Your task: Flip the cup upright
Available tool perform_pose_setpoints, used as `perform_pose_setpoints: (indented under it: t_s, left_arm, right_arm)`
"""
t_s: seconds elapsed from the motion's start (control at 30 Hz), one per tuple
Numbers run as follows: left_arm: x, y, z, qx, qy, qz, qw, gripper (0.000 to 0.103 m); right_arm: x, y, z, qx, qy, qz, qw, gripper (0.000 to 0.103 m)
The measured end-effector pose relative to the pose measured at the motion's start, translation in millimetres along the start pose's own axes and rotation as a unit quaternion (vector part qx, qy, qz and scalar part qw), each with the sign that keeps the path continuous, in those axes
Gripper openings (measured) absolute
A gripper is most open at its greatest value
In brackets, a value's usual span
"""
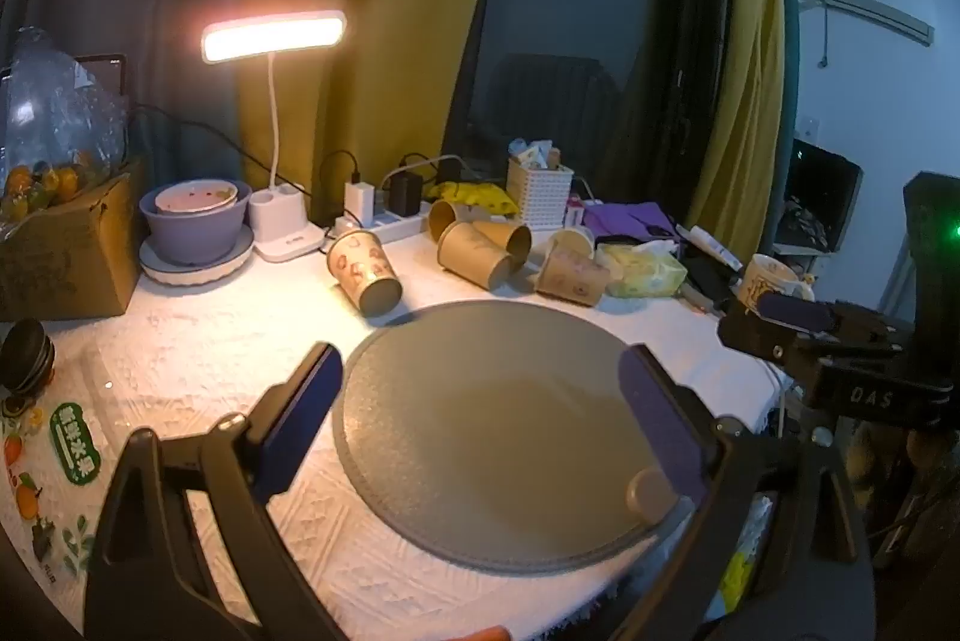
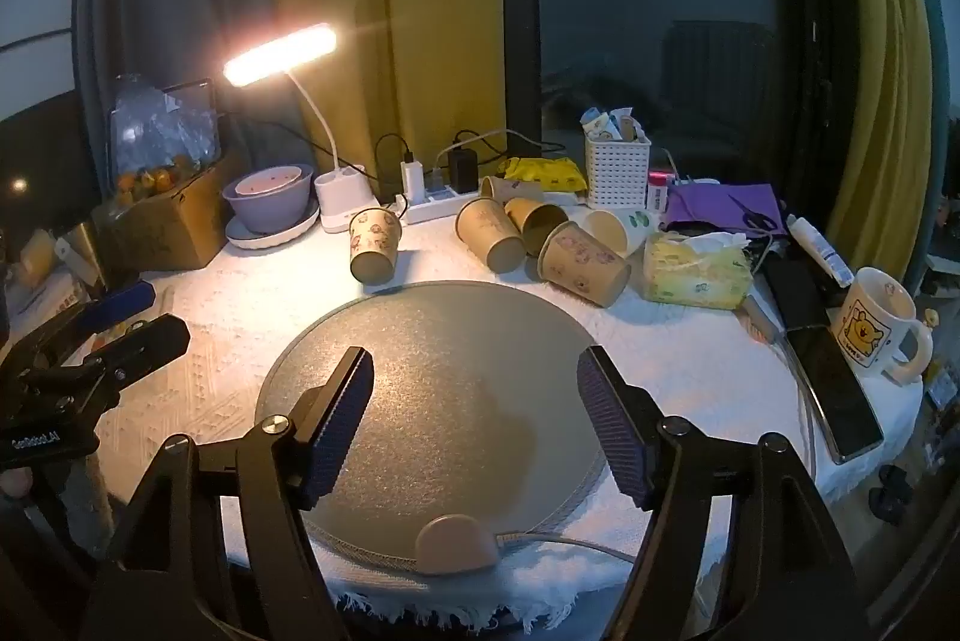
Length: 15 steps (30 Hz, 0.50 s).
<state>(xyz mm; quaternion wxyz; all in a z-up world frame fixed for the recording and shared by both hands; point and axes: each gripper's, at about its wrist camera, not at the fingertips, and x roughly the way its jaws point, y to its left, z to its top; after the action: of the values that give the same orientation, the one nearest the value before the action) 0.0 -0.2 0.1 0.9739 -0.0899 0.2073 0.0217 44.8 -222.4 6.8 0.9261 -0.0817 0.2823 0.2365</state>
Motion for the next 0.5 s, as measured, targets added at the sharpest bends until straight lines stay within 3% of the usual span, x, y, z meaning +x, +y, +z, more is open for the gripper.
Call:
perform_pose_setpoints:
  t_s: [0.5]
  left_arm:
    - [0.1,-0.1,0.0,0.000,0.000,0.000,1.0000,0.094]
  right_arm:
    - [-1.7,-1.4,-0.7,0.001,0.001,0.000,1.000,0.074]
